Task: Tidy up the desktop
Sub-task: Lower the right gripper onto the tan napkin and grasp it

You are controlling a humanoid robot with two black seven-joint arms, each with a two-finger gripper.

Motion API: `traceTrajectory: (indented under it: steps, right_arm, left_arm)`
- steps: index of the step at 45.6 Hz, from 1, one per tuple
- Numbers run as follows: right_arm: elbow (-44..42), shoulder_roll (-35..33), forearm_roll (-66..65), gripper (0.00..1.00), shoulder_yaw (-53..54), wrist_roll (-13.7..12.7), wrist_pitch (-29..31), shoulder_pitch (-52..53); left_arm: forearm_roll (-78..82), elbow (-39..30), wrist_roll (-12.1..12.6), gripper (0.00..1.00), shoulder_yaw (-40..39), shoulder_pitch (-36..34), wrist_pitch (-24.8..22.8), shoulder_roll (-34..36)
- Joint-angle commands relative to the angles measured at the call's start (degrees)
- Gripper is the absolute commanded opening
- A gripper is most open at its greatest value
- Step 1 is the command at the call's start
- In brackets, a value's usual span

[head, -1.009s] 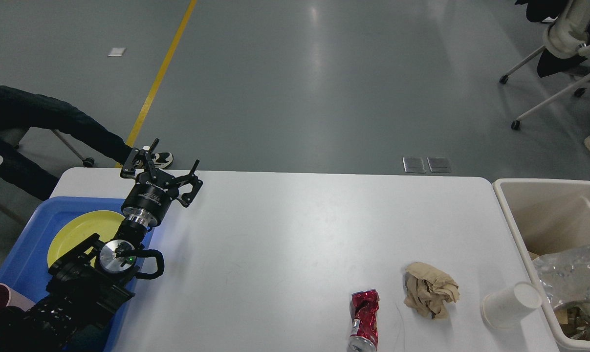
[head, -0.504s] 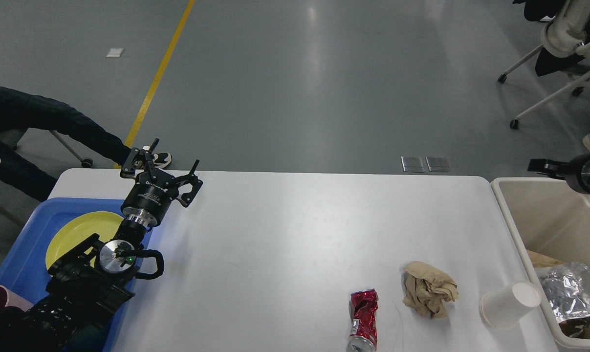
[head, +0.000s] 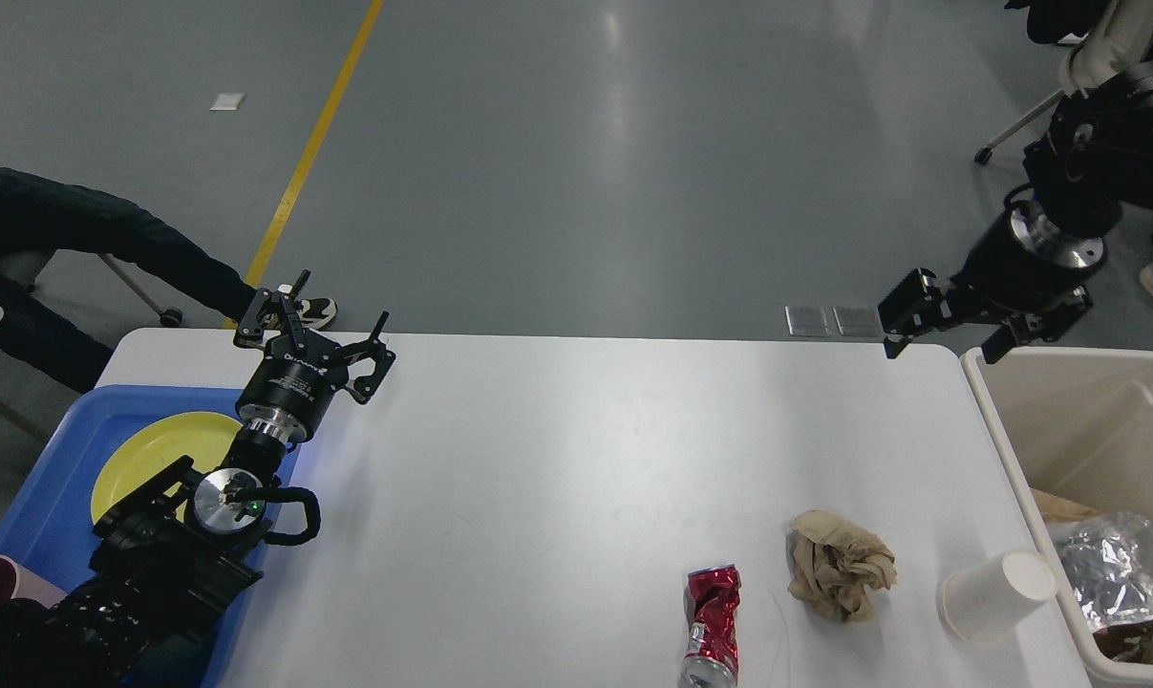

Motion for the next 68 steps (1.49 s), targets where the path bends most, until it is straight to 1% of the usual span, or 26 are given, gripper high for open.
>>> traceTrajectory:
  steps: [1, 11, 15, 18, 20, 22, 43, 47, 48, 49, 52, 56, 57, 58, 59, 62, 64, 68]
  right_arm:
    - [0.67, 2.16, 0.16, 1.00, 0.69, -0.09, 0.11, -5.21]
    - [-6.36, 3.22, 0.16, 1.00, 7.37, -0.44, -1.27, -21.04]
    - [-9.17, 5.41, 0.25, 1.00, 8.08, -0.44, -3.56, -25.52]
    - [-11.19, 6.73, 0.25, 1.00, 8.16, -0.44, -6.45, -28.78]
    - [-12.34, 7.00, 0.25, 1.00, 8.16, -0.44, -8.65, -30.80]
    - [-13.13, 7.09, 0.25, 1.00, 8.16, -0.44, -9.62, -32.29]
    - [-13.75, 7.96, 0.25, 1.00, 9.65, -0.44, -9.98, -36.78]
    - [-13.75, 7.96, 0.34, 1.00, 10.62, -0.44, -11.12, -37.31]
    - [-13.75, 7.96, 0.34, 0.98, 10.97, -0.44, -11.56, -37.57]
    - [-13.66, 8.05, 0.34, 0.95, 11.50, -0.44, -12.52, -38.27]
    - [-13.66, 7.96, 0.34, 0.91, 12.29, -0.44, -15.42, -39.33]
    - [-13.49, 7.96, 0.42, 0.89, 12.64, -0.44, -19.29, -40.12]
    - [-13.40, 7.96, 0.51, 0.87, 12.56, -0.44, -19.99, -40.30]
    - [-13.40, 7.96, 0.60, 0.82, 12.56, -0.44, -20.52, -40.47]
    - [-13.40, 7.88, 0.69, 0.75, 12.56, -0.44, -20.87, -40.56]
    - [-13.31, 7.70, 0.60, 0.42, 12.38, -0.44, -21.05, -40.91]
    - [-13.31, 7.53, 0.60, 0.24, 12.21, -0.53, -20.96, -41.00]
    - [-13.31, 7.26, 0.60, 0.03, 12.12, -0.53, -20.96, -41.00]
  left_arm:
    - [0.00, -0.01, 0.00, 0.96, 0.00, -0.07, 0.00, -0.10]
    - [0.00, -0.01, 0.00, 0.96, 0.00, 0.02, 0.00, -0.10]
    - [0.00, -0.01, 0.00, 0.96, 0.00, 0.02, 0.00, -0.10]
    - [0.00, -0.01, 0.00, 0.96, 0.00, 0.02, 0.00, -0.10]
    - [0.00, 0.07, 0.00, 0.96, 0.00, 0.02, 0.00, -0.10]
    - [0.00, -0.01, 0.00, 0.96, 0.00, 0.02, 0.00, -0.10]
    - [0.00, -0.01, 0.00, 0.96, 0.00, 0.02, 0.00, -0.10]
    - [0.00, -0.01, 0.00, 0.96, 0.00, 0.02, 0.00, 0.07]
    - [0.00, -0.01, 0.00, 0.96, 0.00, 0.02, 0.00, 0.08]
    - [0.00, -0.01, 0.00, 0.96, 0.00, 0.02, 0.00, 0.08]
    - [0.00, -0.01, 0.00, 0.96, 0.00, 0.02, 0.00, 0.08]
    - [0.00, -0.01, 0.00, 0.96, 0.00, 0.02, 0.00, 0.07]
    - [0.00, -0.01, 0.00, 0.96, 0.00, -0.07, 0.00, 0.08]
    - [0.00, -0.01, 0.00, 0.96, 0.00, 0.02, 0.00, 0.08]
    - [0.00, -0.01, 0.00, 0.96, 0.00, 0.02, 0.00, -0.10]
    - [0.00, -0.01, 0.00, 0.96, 0.00, 0.02, 0.00, -0.10]
    - [0.00, -0.01, 0.00, 0.96, 0.00, 0.02, 0.00, 0.08]
    - [0.00, -0.01, 0.00, 0.96, 0.00, 0.02, 0.00, -0.10]
